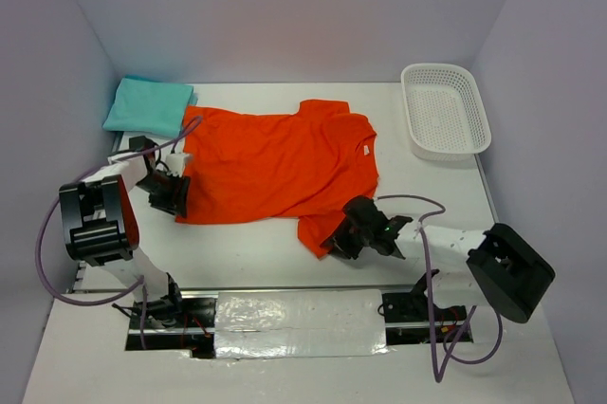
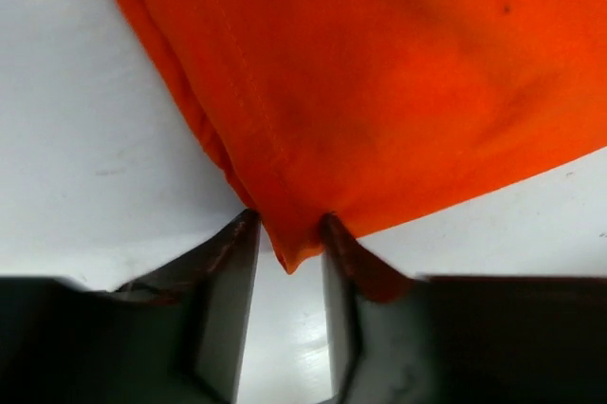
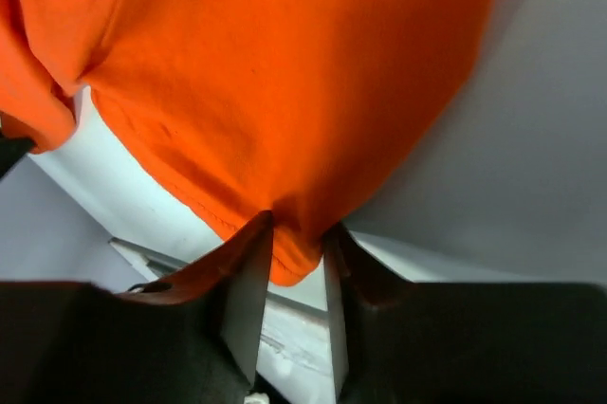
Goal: Fold and stack the t-shirts
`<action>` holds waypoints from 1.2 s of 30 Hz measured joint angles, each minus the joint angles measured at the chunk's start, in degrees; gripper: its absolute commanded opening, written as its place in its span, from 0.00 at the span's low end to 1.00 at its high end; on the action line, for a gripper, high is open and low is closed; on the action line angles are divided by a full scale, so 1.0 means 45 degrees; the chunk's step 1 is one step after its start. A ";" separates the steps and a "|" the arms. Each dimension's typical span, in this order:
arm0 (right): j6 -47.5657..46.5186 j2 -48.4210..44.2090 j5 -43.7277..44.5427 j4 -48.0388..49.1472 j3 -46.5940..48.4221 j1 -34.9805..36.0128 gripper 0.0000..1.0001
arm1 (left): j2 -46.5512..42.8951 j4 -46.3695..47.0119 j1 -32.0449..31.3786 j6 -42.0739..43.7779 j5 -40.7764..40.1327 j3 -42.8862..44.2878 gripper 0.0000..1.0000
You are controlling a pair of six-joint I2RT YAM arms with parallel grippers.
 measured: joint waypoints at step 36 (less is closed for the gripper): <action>-1.2604 0.5775 -0.1243 -0.8908 2.2610 -0.8879 0.00 | 0.2871 0.0515 -0.0680 -0.3735 0.2346 1.5742 0.00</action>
